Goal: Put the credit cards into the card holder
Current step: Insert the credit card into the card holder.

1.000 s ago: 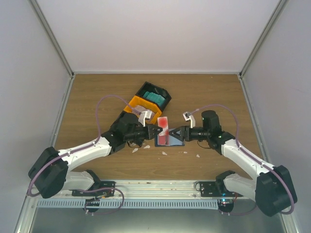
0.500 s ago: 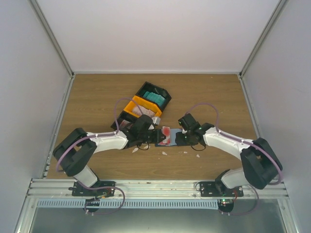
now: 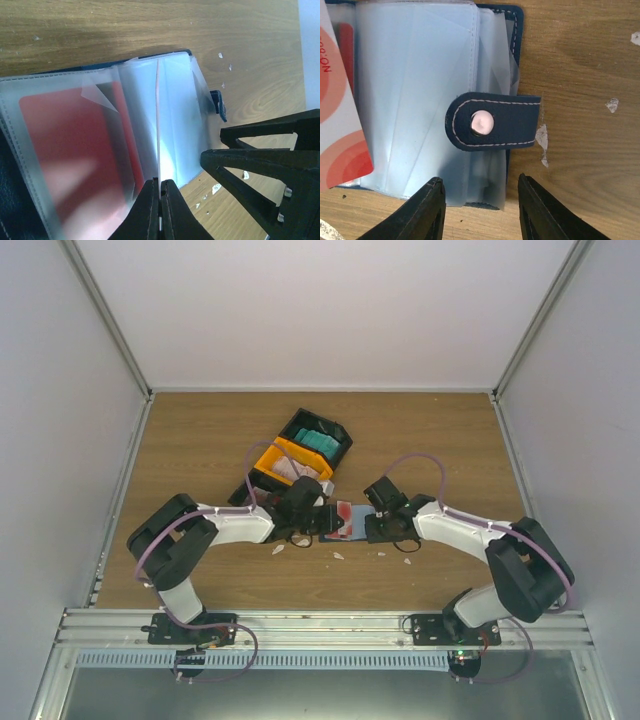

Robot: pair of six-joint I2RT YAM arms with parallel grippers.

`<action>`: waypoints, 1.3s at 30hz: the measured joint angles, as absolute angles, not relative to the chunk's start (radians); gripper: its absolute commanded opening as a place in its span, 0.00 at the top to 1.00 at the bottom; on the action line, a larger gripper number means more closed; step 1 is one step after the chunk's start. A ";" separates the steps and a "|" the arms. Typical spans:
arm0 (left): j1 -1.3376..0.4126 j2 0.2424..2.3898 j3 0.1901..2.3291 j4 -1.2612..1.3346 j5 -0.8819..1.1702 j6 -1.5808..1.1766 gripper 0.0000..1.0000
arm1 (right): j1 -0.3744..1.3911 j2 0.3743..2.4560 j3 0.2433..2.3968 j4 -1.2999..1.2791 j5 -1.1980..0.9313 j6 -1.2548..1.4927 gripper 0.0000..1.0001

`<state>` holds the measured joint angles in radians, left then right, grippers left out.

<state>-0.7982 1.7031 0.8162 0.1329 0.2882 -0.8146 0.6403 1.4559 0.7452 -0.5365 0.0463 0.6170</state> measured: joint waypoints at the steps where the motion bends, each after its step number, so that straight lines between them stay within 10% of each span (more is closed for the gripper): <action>1: -0.798 1.708 0.816 0.137 0.289 -0.817 1.00 | 0.640 1.456 0.742 -0.527 0.046 0.618 0.60; 39: -0.799 1.840 0.881 0.207 0.377 -0.908 0.98 | 0.604 1.437 0.664 -0.424 0.004 0.650 0.91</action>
<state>-0.7990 1.8397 0.8810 0.2070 0.3771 -0.9077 0.6037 1.4368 0.6643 -0.4236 0.0044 0.6502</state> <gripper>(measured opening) 0.028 0.094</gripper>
